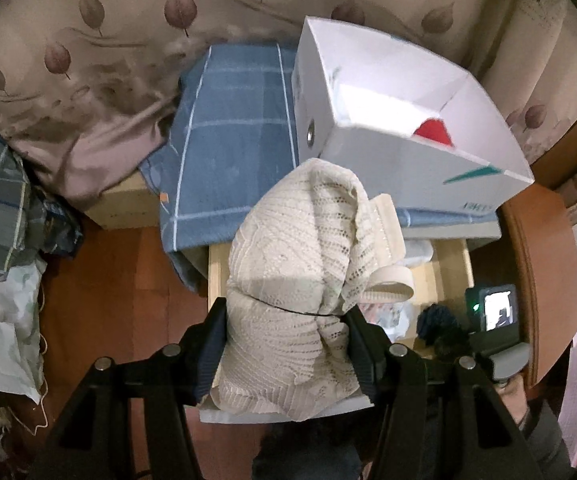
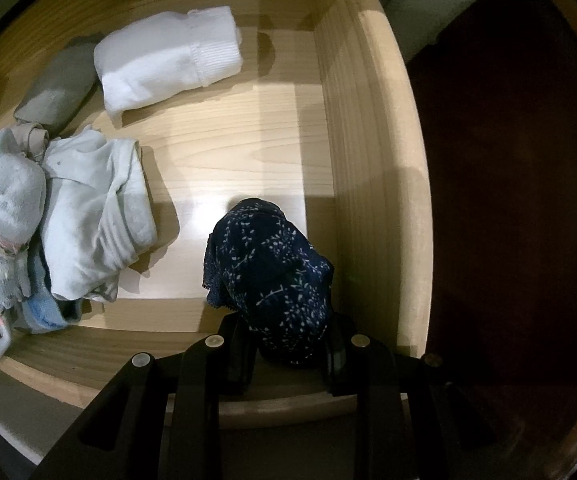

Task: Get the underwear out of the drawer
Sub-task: 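Lift the beige lace underwear with the left tool and carry it to the white box, then lower the beige lace underwear into the box and open the left tool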

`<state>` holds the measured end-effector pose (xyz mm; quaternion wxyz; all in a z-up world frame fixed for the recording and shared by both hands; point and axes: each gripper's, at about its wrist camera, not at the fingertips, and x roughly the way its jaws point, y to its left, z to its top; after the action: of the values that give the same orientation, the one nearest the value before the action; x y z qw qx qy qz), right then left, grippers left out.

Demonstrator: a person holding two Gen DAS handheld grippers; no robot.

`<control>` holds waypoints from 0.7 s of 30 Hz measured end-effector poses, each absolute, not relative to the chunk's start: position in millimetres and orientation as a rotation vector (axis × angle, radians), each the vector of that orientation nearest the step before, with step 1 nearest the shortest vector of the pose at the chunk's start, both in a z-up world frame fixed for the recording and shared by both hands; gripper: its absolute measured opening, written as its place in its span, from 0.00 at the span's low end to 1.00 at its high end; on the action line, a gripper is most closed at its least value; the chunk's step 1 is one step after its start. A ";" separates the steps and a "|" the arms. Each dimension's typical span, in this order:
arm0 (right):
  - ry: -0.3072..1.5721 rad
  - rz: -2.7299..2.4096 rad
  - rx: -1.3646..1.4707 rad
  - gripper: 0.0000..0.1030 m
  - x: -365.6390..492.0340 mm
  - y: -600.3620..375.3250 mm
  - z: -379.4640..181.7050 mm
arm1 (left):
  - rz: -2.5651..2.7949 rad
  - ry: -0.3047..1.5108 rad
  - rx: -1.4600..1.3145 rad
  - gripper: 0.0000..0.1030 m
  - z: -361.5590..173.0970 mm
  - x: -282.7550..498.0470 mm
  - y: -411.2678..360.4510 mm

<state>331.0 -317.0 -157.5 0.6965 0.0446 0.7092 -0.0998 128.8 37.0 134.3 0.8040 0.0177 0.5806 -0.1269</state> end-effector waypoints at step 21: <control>1.580 -0.220 0.108 0.24 330.7 -318.6 -155.9 | -0.314 1.006 0.179 0.55 254.0 228.3 -59.2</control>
<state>330.7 -318.6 -155.9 0.6969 0.0482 0.7087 -0.0988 228.3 -59.2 254.0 0.8605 0.0851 0.4795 -0.1497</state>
